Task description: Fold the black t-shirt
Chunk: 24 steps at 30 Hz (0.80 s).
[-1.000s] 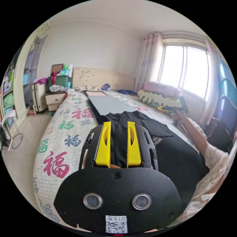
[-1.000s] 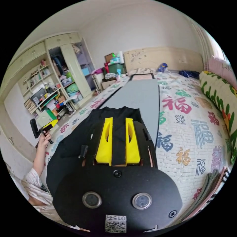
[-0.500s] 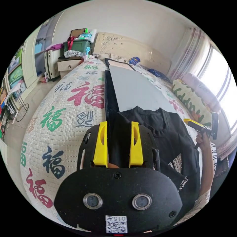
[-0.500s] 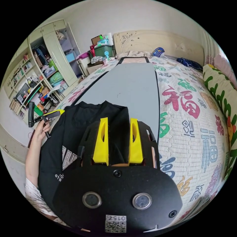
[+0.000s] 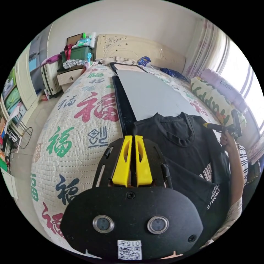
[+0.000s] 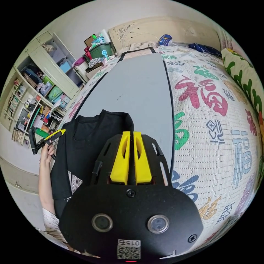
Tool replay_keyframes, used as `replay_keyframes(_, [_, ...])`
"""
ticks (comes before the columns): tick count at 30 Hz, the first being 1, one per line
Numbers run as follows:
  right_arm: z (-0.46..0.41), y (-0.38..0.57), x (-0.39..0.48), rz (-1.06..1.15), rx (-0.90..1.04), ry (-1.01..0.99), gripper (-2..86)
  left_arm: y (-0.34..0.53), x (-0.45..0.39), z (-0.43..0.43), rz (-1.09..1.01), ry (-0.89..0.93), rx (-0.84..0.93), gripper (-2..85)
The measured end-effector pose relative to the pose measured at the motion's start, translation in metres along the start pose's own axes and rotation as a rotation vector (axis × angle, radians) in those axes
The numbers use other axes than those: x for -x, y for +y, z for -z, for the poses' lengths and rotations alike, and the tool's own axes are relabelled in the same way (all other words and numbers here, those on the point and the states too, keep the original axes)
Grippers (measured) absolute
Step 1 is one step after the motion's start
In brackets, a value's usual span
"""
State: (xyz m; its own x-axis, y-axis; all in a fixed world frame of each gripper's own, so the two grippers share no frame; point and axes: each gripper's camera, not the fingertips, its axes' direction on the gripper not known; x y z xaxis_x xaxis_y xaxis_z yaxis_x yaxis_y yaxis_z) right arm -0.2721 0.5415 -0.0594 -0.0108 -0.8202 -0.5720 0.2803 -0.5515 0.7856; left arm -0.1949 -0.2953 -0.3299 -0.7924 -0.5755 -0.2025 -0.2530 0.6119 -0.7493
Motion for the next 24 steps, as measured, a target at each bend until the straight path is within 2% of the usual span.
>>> replay_keyframes(4, [0.053, 0.044, 0.029, 0.092, -0.113, 0.002, 0.1, 0.057, -0.005, 0.034, -0.062, -0.014, -0.127, 1.0])
replay_keyframes(9, [0.171, 0.140, 0.061, 0.260, -0.218, -0.020, -0.1, 0.167, -0.025, 0.138, -0.233, 0.048, -0.341, 0.9])
replay_keyframes(12, [0.263, 0.237, 0.073, 0.366, -0.268, -0.051, -0.2, 0.268, -0.045, 0.214, -0.381, 0.075, -0.436, 0.9])
replay_keyframes(14, [0.334, 0.337, 0.075, 0.449, -0.308, -0.110, -0.3, 0.372, -0.067, 0.269, -0.551, 0.083, -0.487, 0.9])
replay_keyframes(15, [0.349, 0.363, 0.074, 0.468, -0.309, -0.124, -0.3, 0.400, -0.071, 0.281, -0.595, 0.087, -0.489, 0.9])
replay_keyframes(17, [0.386, 0.467, 0.066, 0.519, -0.251, -0.172, -0.4, 0.508, -0.081, 0.311, -0.700, 0.103, -0.471, 0.8])
replay_keyframes(20, [0.398, 0.588, 0.044, 0.529, -0.180, -0.165, -0.6, 0.629, -0.080, 0.321, -0.776, 0.135, -0.395, 0.8])
replay_keyframes(24, [0.411, 0.663, 0.019, 0.526, -0.159, -0.277, -0.8, 0.721, -0.084, 0.334, -0.805, 0.123, -0.371, 0.7])
